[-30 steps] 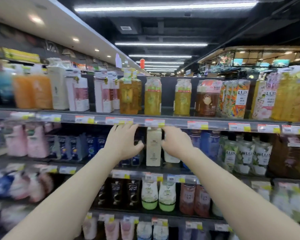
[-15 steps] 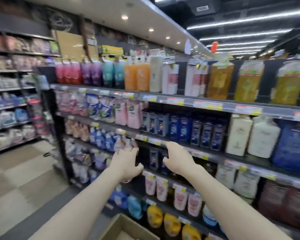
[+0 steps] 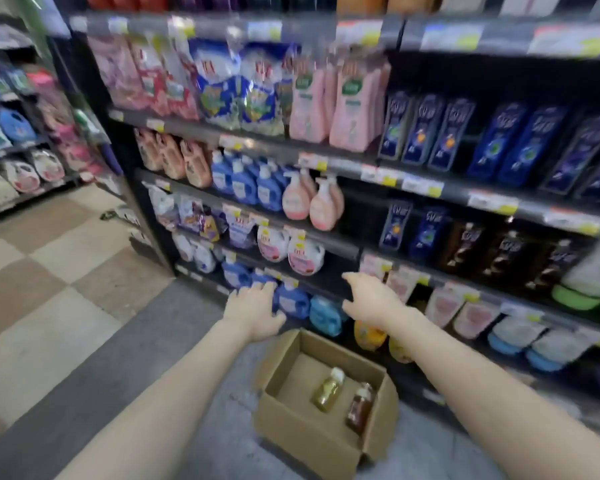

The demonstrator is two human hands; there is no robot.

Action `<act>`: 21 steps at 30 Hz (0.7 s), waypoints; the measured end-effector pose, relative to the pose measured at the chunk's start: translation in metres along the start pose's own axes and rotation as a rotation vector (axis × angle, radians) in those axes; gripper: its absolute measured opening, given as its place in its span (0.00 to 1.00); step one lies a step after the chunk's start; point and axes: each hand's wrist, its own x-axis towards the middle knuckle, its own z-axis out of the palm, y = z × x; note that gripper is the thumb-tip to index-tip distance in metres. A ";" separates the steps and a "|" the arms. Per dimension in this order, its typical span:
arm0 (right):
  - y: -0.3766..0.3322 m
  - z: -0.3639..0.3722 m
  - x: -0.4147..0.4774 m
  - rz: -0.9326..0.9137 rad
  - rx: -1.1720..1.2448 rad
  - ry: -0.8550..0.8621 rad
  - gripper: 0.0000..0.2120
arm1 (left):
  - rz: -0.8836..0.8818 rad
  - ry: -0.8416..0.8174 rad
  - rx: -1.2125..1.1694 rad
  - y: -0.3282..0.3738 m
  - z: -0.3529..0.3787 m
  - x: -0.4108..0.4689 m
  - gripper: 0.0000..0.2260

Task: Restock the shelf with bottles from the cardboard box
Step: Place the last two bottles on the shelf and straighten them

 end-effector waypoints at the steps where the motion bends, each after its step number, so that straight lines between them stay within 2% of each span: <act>1: 0.002 0.016 0.009 0.045 0.032 -0.023 0.31 | 0.005 -0.034 -0.005 -0.009 0.013 0.012 0.31; 9: 0.067 0.155 0.086 0.378 0.297 -0.162 0.29 | 0.066 -0.319 -0.025 -0.026 0.141 0.117 0.29; 15: 0.148 0.294 0.140 0.648 0.415 -0.263 0.21 | 0.090 -0.545 -0.072 -0.010 0.256 0.206 0.31; 21: 0.206 0.440 0.191 0.951 0.600 -0.186 0.15 | 0.068 -0.623 -0.152 -0.006 0.397 0.284 0.28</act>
